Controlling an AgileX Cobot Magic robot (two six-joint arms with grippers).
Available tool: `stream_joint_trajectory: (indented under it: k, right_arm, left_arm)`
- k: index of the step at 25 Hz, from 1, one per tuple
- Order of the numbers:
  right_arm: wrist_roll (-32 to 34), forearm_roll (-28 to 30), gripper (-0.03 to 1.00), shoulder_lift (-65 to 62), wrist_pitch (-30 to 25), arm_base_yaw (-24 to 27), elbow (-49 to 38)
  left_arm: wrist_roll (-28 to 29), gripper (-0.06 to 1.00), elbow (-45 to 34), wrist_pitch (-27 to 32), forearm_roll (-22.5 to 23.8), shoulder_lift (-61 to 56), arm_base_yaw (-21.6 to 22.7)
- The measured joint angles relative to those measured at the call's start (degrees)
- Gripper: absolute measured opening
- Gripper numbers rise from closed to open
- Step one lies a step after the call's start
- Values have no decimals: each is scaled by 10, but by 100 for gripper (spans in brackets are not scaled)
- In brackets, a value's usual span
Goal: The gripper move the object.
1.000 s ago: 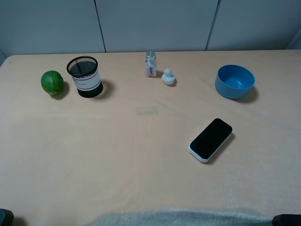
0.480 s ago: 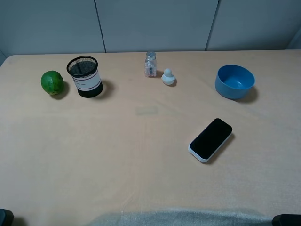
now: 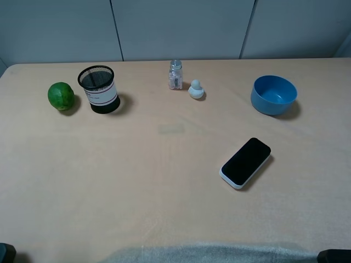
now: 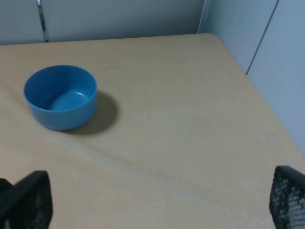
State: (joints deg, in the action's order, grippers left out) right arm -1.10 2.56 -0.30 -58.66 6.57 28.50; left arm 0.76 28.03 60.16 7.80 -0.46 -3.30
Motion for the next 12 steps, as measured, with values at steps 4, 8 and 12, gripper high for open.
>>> stream_joint_trajectory:
  k: [4, 8, 12]
  right_arm:
    - [0, 0, 69, 0, 0, 0, 0]
    - [0, 0, 69, 0, 0, 0, 0]
    - [0, 0, 69, 0, 0, 0, 0]
  left_arm:
    - [0, 80, 0, 0, 0, 0, 0]
    - [0, 80, 0, 0, 0, 0, 0]
    - [0, 80, 0, 0, 0, 0, 0]
